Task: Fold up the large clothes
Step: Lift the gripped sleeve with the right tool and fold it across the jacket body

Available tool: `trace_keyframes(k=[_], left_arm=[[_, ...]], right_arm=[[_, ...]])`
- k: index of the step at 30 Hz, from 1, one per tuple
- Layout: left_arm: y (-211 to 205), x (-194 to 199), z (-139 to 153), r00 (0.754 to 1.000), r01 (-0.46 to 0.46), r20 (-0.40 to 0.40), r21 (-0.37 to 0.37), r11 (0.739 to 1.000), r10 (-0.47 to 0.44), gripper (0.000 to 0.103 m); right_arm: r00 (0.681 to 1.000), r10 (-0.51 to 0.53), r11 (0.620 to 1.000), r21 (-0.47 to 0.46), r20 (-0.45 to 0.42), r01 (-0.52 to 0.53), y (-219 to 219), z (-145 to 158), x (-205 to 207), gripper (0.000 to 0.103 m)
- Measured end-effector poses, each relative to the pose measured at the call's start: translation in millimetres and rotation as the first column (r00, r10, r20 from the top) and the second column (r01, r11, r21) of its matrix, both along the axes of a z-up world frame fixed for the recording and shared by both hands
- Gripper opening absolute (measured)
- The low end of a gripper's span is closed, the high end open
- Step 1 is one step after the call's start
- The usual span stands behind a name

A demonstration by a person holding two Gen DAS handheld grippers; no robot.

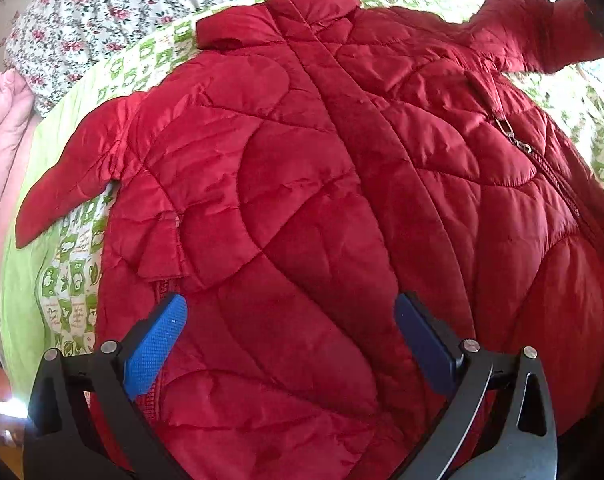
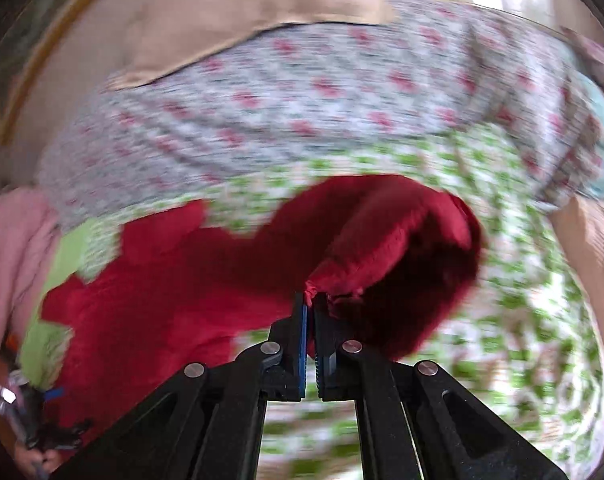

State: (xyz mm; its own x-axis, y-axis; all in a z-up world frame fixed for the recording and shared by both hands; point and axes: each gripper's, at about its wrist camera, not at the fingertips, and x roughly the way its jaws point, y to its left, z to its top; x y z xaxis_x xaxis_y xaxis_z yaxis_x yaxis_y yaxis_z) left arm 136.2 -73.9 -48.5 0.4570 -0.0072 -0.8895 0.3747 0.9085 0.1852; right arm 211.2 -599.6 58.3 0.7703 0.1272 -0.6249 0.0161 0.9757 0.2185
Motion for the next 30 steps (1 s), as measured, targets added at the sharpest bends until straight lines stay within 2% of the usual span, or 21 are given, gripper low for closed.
trace_keyframes(k=[3,7,13,16,19,25,28,30], left_arm=[[9.8,0.1,5.2,1.0,-0.015,0.007,-0.028,0.999,0.015,0.103],[18.8,3.8,9.4,1.0,-0.021,0.017,-0.06,0.998,0.022,0.103],[38.1,10.3,16.4,0.998,-0.041,0.044,-0.115,0.993,0.047,0.103],[51.5,13.9,13.3,0.997,-0.067,0.031,-0.138,0.988,0.072,0.103],[66.9,16.3,7.4,0.995,-0.096,0.016,-0.155,0.983,0.1,0.103],[85.3,27.1,-1.1,0.99,-0.138,-0.011,-0.195,0.971,0.138,0.103],[90.7,41.9,-3.8,0.988,-0.157,-0.025,-0.22,0.963,0.155,0.103],[92.9,55.4,-4.2,0.985,-0.172,-0.027,-0.237,0.956,0.17,0.103]], right_arm=[[0.991,0.136,0.99,0.046,0.006,-0.137,54.9,5.5,8.7,0.002],[0.954,0.298,0.947,0.122,-0.001,-0.296,123.7,1.4,28.6,0.001],[0.867,0.494,0.865,0.14,-0.067,-0.482,239.7,-20.1,62.7,0.001],[0.829,0.545,0.836,0.148,-0.121,-0.528,282.7,-39.0,80.9,0.001],[0.764,0.623,0.78,0.194,-0.168,-0.594,327.8,-60.3,92.3,0.001],[0.669,0.722,0.687,0.298,-0.177,-0.663,401.8,-82.6,120.4,0.003],[0.66,0.731,0.671,0.35,-0.17,-0.654,420.5,-92.1,139.6,0.007],[0.669,0.72,0.683,0.355,-0.185,-0.638,426.6,-100.6,147.8,0.007]])
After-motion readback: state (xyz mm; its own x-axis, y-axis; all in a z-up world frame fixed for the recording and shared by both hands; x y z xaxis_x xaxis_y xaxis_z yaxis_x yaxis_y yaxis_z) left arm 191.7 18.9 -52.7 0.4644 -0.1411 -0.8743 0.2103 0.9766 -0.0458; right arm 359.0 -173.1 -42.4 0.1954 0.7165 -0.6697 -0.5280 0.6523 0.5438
